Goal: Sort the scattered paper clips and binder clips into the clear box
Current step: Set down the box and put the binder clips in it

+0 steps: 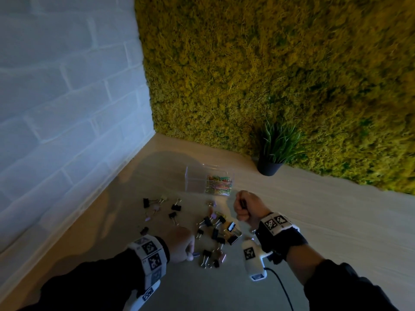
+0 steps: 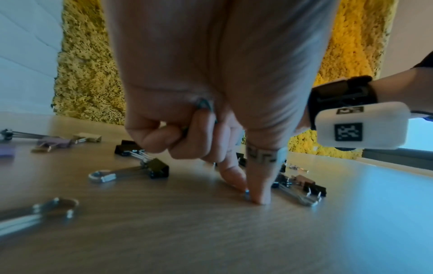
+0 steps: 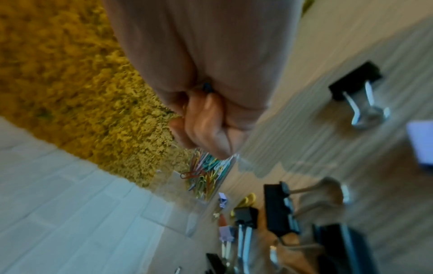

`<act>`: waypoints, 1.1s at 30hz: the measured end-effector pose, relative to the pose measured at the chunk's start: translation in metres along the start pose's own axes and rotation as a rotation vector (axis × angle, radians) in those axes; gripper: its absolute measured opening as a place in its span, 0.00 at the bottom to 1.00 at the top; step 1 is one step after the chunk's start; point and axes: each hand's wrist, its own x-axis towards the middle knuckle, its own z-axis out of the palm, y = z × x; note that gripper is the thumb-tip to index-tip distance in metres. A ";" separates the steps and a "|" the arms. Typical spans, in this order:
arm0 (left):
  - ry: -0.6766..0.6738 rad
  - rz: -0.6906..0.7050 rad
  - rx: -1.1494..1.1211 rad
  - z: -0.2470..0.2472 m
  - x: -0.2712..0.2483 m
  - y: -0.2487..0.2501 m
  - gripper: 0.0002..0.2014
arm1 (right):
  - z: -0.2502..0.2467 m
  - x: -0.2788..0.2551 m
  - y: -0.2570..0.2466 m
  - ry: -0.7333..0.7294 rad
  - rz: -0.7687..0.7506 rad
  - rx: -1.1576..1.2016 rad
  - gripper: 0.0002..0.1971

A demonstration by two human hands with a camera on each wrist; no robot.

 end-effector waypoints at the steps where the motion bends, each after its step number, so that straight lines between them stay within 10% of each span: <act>1: -0.002 -0.019 0.007 0.002 -0.003 0.000 0.09 | 0.002 0.003 0.000 0.028 0.003 -0.042 0.16; 6: -0.073 -0.057 -0.112 -0.004 -0.008 0.006 0.09 | 0.016 0.009 -0.006 0.082 -0.149 -0.806 0.18; 11: -0.158 -0.247 -1.480 -0.018 0.019 -0.016 0.10 | 0.023 0.004 -0.003 -0.028 -0.081 -1.461 0.16; 15: -0.216 -0.139 -1.936 -0.021 0.034 -0.014 0.13 | 0.025 0.012 0.002 -0.086 -0.009 -1.531 0.16; 23: -0.059 -0.120 -1.365 -0.036 0.060 0.003 0.17 | 0.018 0.008 0.013 -0.009 -0.065 -1.513 0.12; 28: -0.047 0.044 -0.512 -0.035 0.085 0.000 0.17 | 0.001 0.004 -0.006 0.098 -0.026 -0.624 0.21; 33: -0.147 0.144 -0.216 -0.038 0.098 -0.005 0.17 | -0.010 -0.002 -0.008 0.011 -0.003 -0.065 0.21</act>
